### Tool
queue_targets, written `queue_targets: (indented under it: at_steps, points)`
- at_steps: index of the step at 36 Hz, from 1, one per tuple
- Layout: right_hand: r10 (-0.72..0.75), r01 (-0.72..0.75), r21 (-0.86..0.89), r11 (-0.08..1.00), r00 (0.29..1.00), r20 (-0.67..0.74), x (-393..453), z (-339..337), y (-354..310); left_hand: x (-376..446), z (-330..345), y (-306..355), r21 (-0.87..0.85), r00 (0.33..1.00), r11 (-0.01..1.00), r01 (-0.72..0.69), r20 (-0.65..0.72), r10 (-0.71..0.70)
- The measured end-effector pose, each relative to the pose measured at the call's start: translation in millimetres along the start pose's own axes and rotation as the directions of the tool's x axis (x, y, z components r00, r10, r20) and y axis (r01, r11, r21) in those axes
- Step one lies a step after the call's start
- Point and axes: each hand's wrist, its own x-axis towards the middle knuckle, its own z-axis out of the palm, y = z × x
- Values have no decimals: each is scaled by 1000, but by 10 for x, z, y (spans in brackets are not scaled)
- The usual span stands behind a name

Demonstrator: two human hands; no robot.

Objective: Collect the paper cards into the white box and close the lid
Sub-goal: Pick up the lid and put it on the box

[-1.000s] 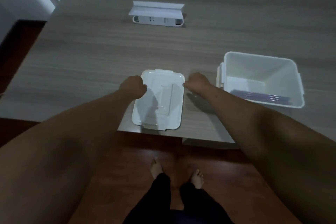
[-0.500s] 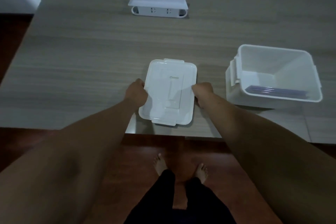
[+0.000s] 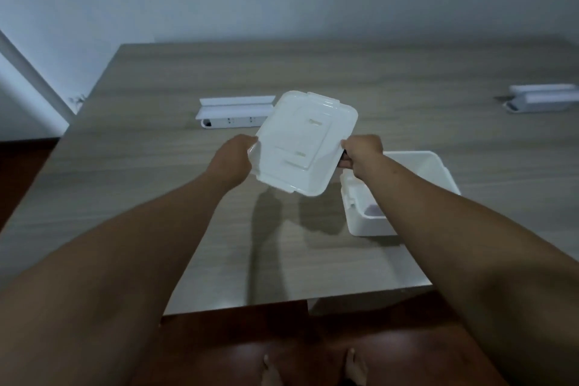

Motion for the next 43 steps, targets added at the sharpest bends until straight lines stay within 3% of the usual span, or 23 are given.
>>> queue_targets:
  at_steps: [9,16,21,27,30,34,38,40,43]
  points:
    - [-65,78,208,975,995,-69,111,-972,-641,178,143,981,279,929,892,-355,-2,370]
    - [-39,39,311,950,999,-8,244,-1647,-762,332,423,1792,159,852,860,-484,-138,505]
    - [-65,53,221,974,997,46,385,-2086,-780,437,564,2223,-97,920,931,-353,-217,326]
    - [-140,141,37,989,990,-32,605,-2409,-745,586,632,2425,-346,986,929,-133,-137,91]
    - [-244,236,-96,967,966,-82,705,-2498,-725,620,674,2454,-536,1000,844,-6,-24,-8]
    - [-303,296,-135,946,952,-38,791,-2560,-642,576,800,2397,-732,979,652,198,187,-87]
    - [-353,333,-231,914,934,-50,884,-2594,-523,512,965,2292,-767,957,572,290,244,-158]
    - [-333,315,-277,908,943,-18,934,-2601,-443,474,1058,2247,-720,941,610,332,213,-261]
    - [-285,273,-350,896,958,16,993,-2610,-276,381,1213,2236,-531,905,742,409,129,-406]
